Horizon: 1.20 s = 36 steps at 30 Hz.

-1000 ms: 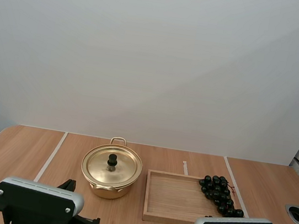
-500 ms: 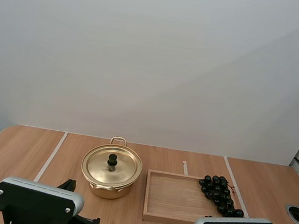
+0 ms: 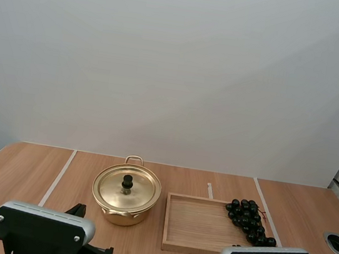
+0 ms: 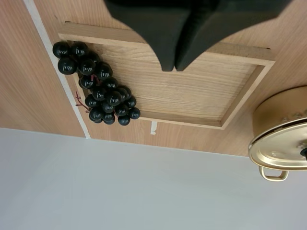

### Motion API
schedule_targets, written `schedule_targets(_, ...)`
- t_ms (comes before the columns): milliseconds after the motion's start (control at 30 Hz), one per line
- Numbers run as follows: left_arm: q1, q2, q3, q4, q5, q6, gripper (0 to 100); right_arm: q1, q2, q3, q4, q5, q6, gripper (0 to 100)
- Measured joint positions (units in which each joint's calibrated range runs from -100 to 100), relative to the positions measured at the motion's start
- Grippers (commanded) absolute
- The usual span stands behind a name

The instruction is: Open the lid, put the grape in the pot, and close it

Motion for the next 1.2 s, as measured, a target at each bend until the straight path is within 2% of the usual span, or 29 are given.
schedule_targets(200,0.00,0.0,0.0,0.0,0.0,0.3,0,0.0,0.0,0.0,0.7,-0.2,0.0,0)
schedule_targets(333,0.00,0.0,-5.5,0.0,-0.1,0.6,0,0.0,0.0,-0.1,2.2,-3.7,0.0,0)
schedule_targets(467,0.00,0.0,-15.8,0.0,-0.3,1.2,0,0.0,0.0,-7.1,2.6,2.8,0.0,0)
schedule_targets(500,0.00,-0.1,-18.2,0.1,-0.7,1.7,0,0.0,0.0,-11.5,2.7,5.9,0.0,0)
schedule_targets(700,0.00,-0.1,-24.9,0.9,0.7,3.4,0,0.0,-0.1,-20.2,2.8,10.3,0.0,0)
schedule_targets(733,0.00,-0.1,-27.9,1.1,3.8,3.8,0,0.0,-0.1,-21.8,2.8,10.5,0.0,0)
schedule_targets(767,0.00,-0.1,-33.7,1.3,13.2,4.0,0,0.0,-0.1,-29.1,2.8,12.7,0.0,0)
schedule_targets(800,0.00,-0.1,-34.8,1.3,15.0,4.0,0,0.0,-0.1,-31.8,2.8,14.3,0.0,0)
schedule_targets(833,0.00,-0.1,-38.5,1.3,21.1,4.0,0,0.0,-0.1,-37.0,2.8,20.8,0.0,0)
schedule_targets(867,0.00,-0.2,-43.8,1.1,31.0,3.5,0,0.0,-0.1,-38.7,2.8,24.7,0.0,0)
schedule_targets(900,0.00,-0.2,-45.8,0.9,34.7,3.3,0,0.0,-0.1,-39.8,2.8,28.0,0.0,0)
schedule_targets(1067,0.00,0.5,-50.6,0.8,43.8,2.9,0,0.0,0.0,-41.5,1.4,38.2,0.0,0)
schedule_targets(1133,0.00,2.4,-51.1,0.8,45.7,2.9,8,0.0,1.5,-41.8,-0.7,40.3,0.0,13)
schedule_targets(1200,0.00,7.3,-51.3,0.8,47.4,2.2,25,0.0,3.4,-42.4,-1.9,41.6,0.0,48)
